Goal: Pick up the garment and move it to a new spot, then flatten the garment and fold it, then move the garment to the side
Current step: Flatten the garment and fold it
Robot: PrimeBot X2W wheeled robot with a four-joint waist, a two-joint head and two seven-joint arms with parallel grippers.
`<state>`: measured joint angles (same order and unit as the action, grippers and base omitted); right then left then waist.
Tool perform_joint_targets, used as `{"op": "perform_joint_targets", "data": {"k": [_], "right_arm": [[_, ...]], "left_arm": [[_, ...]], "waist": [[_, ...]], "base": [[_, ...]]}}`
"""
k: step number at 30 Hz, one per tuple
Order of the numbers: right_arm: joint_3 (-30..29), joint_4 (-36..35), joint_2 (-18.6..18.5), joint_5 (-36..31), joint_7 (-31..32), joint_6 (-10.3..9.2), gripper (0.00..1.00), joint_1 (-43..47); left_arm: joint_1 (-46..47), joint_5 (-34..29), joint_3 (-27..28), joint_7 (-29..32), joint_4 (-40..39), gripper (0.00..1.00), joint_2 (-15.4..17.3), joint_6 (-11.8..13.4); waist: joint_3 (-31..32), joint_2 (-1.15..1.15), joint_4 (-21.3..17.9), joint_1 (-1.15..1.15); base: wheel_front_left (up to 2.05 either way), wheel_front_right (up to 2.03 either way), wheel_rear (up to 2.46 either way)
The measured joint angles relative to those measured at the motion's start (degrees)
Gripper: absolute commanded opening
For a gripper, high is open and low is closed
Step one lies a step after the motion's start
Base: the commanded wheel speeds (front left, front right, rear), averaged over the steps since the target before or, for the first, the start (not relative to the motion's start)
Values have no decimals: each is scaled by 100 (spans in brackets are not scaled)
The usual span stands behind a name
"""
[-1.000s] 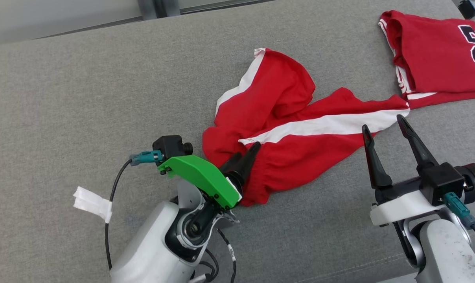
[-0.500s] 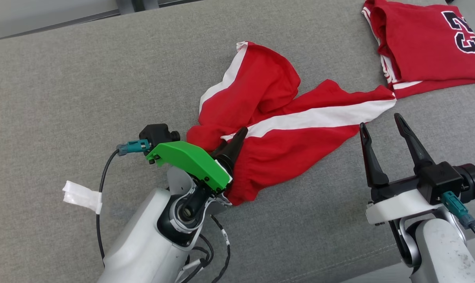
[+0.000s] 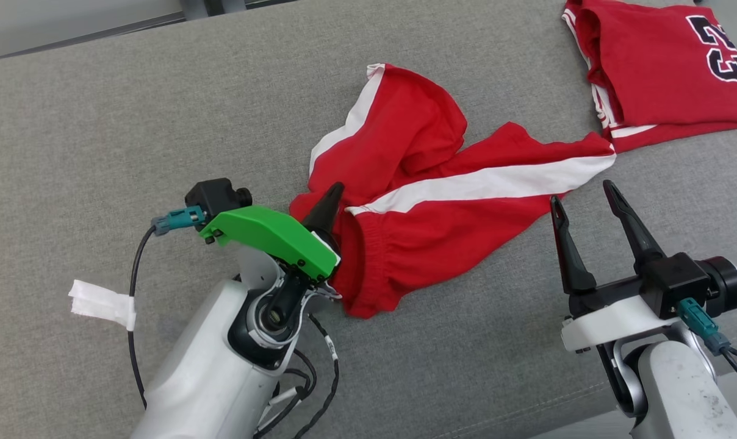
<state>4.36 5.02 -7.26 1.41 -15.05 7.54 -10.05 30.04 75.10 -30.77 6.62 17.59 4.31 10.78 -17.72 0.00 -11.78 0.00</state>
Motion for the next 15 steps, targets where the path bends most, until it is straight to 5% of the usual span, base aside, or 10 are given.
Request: {"op": "perform_joint_targets", "data": {"k": [7, 10, 15], "right_arm": [[30, 47, -40, 73, 0, 0, 100, -3], [24, 54, -78, 85, 0, 0, 100, -3], [38, 86, -85, 85, 0, 0, 100, 2]], "left_arm": [[15, -1, -58, 97, -3, 0, 16, -18], [-65, 172, -47, 255, -94, 100, 9, 41], [-265, 731, 124, 647, -411, 100, -25, 336]], "waist": [[71, 0, 81, 0], [87, 0, 115, 0], [103, 0, 140, 0]], "base": [[0, 0, 0], [0, 0, 0], [0, 0, 0]]}}
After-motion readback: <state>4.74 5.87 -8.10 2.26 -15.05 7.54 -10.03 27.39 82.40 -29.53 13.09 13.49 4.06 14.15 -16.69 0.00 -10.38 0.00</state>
